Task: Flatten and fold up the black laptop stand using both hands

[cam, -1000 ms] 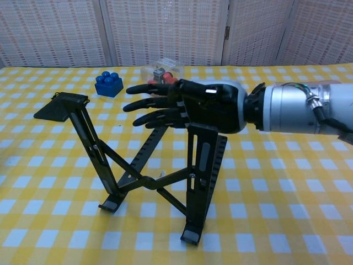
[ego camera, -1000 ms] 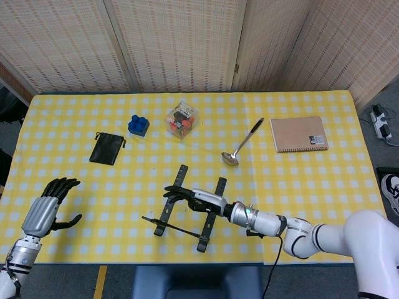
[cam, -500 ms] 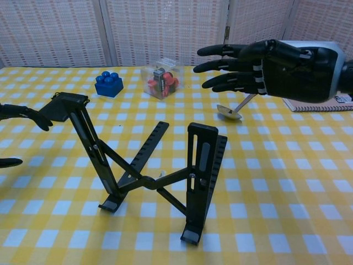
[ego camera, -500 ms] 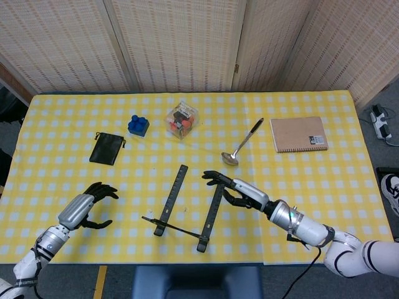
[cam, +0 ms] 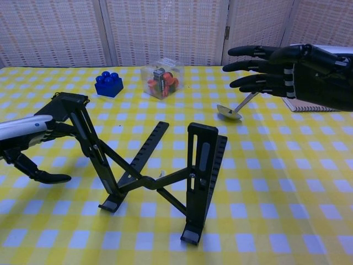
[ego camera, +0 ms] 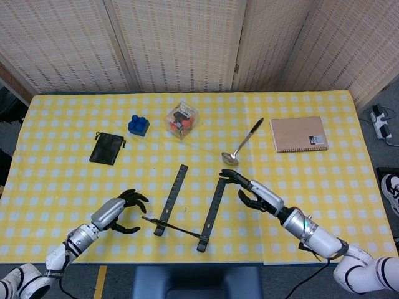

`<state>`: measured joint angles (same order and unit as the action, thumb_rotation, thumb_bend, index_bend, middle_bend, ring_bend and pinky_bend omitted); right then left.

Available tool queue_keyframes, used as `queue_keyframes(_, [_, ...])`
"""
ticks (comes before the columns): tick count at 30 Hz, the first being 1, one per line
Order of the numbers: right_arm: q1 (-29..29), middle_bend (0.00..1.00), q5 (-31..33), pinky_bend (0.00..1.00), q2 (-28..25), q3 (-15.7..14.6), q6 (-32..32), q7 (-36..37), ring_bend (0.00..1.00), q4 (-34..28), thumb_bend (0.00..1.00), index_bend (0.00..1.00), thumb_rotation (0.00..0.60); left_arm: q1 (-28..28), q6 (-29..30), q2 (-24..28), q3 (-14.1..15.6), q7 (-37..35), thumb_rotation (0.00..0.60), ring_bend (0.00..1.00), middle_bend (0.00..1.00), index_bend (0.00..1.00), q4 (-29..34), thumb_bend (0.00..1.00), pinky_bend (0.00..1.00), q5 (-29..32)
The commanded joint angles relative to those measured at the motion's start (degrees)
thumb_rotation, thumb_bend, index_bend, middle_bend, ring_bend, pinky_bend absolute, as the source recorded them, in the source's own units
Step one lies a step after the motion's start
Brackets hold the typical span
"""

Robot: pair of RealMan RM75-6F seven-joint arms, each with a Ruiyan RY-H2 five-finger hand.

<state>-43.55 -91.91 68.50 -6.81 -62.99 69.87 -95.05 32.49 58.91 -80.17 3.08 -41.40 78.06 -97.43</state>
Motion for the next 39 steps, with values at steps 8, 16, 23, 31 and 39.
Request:
queue_keyframes(8, [1.7,0.09,-1.0,0.0,0.4,0.5,0.5,1.5,0.12,1.6,0.78,0.0,0.221,3.3,-2.6,-4.3,0.6,-3.1,0.6,0.18,0.3,0.47,-2.1,0.35,0.06,1.0])
queue_keyframes(16, [2.5,0.09,-1.4,0.0,1.0,0.9,1.1,3.1,0.12,3.1,0.78,0.0,0.22,3.6,-2.3,-5.8,0.7,-1.0,0.6,0.19,0.32,0.5,-2.9,0.38,0.06,2.3])
queue_keyframes(23, [3.1,0.09,-1.9,0.0,1.0,1.3,1.1,3.8,0.12,3.8,0.78,0.0,0.222,3.7,-2.1,-6.2,0.9,-0.2,0.6,0.19,0.32,0.53,-2.9,0.39,0.06,3.3])
queue_keyframes(31, [3.4,0.09,-2.1,0.0,1.0,1.6,1.7,4.9,0.12,4.5,0.78,0.0,0.221,3.8,-1.8,-6.2,1.4,0.3,0.6,0.19,0.32,0.54,-2.5,0.41,0.06,3.6])
queue_keyframes(39, [3.6,0.09,-2.5,0.0,1.1,1.9,1.9,5.2,0.11,4.8,0.78,0.0,0.22,4.1,-1.8,-6.2,1.6,0.6,0.6,0.19,0.32,0.55,-2.2,0.43,0.06,3.9])
